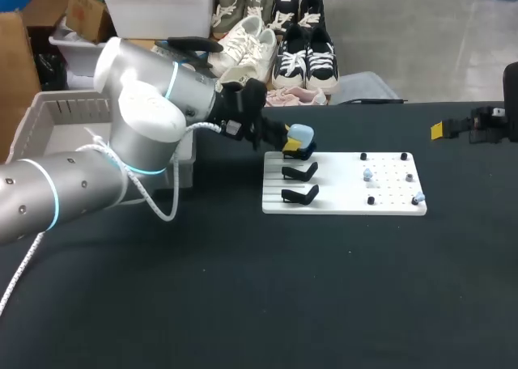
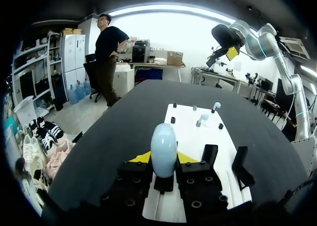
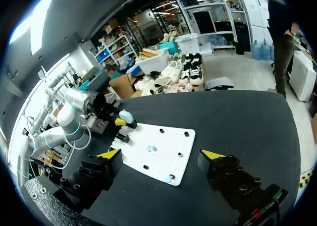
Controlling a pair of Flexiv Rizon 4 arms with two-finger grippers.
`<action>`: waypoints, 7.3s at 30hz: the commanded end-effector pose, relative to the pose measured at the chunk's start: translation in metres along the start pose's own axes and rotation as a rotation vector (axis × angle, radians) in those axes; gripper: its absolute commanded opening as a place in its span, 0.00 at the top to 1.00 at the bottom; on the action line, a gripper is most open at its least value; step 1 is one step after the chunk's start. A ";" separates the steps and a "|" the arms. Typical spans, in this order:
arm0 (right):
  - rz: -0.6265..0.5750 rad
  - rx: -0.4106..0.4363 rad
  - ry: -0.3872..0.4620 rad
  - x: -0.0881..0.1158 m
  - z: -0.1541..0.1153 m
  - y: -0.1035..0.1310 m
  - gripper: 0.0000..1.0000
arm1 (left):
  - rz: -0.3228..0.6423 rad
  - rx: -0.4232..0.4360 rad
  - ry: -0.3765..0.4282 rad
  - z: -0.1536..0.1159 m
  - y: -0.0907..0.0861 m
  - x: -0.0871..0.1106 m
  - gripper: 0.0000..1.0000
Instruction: Pick up each earbud case from the left stands, insert the matching earbuds, close the lid, and place the case in the box.
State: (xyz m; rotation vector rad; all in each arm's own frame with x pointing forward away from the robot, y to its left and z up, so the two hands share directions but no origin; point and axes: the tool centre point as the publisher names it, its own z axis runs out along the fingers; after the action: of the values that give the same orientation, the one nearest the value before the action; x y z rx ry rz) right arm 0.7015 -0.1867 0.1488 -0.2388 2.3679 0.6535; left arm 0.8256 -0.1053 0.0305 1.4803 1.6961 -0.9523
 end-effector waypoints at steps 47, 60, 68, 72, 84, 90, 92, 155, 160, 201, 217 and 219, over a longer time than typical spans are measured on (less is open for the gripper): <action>-0.192 -0.237 0.108 -0.035 0.104 0.087 0.00 | 0.100 0.029 -0.005 0.016 -0.076 -0.103 1.00; -0.200 -0.234 0.109 -0.051 0.107 0.085 0.00 | 0.110 0.032 -0.019 0.012 -0.085 -0.104 1.00; -0.219 -0.210 0.077 -0.070 0.099 0.084 0.00 | 0.109 0.032 -0.023 0.009 -0.090 -0.098 1.00; -0.233 -0.183 0.024 -0.076 0.080 0.084 0.00 | 0.119 0.017 -0.086 0.010 -0.093 -0.090 1.00; -0.214 -0.061 0.003 -0.037 0.036 0.061 0.00 | 0.251 -0.018 -0.295 0.017 -0.111 -0.096 1.00; -0.198 -0.047 0.044 -0.012 0.026 0.051 0.00 | 0.235 -0.031 -0.326 0.023 -0.125 -0.101 1.00; -0.195 -0.049 0.056 -0.005 0.024 0.048 0.00 | 0.229 -0.032 -0.327 0.026 -0.130 -0.100 1.00; -0.356 0.419 0.269 0.068 0.004 0.028 0.00 | 0.160 -0.013 -0.272 0.025 -0.127 -0.061 1.00; -0.385 0.530 0.313 0.077 0.018 0.030 0.00 | 0.160 -0.013 -0.272 0.025 -0.127 -0.061 1.00; -0.404 0.662 0.443 0.093 0.069 -0.014 0.37 | 0.160 -0.013 -0.272 0.025 -0.127 -0.061 1.00; -0.351 0.596 0.450 0.107 0.078 -0.018 0.51 | 0.160 -0.013 -0.272 0.025 -0.127 -0.061 1.00; -0.347 0.593 0.450 0.107 0.078 -0.018 0.51 | 0.160 -0.013 -0.272 0.025 -0.127 -0.061 1.00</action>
State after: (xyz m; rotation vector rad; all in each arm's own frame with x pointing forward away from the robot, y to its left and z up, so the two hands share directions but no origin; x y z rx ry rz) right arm 0.6703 -0.1628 0.0238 -0.5679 2.7354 -0.2745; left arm 0.7081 -0.1679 0.0818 1.3867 1.3660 -1.0044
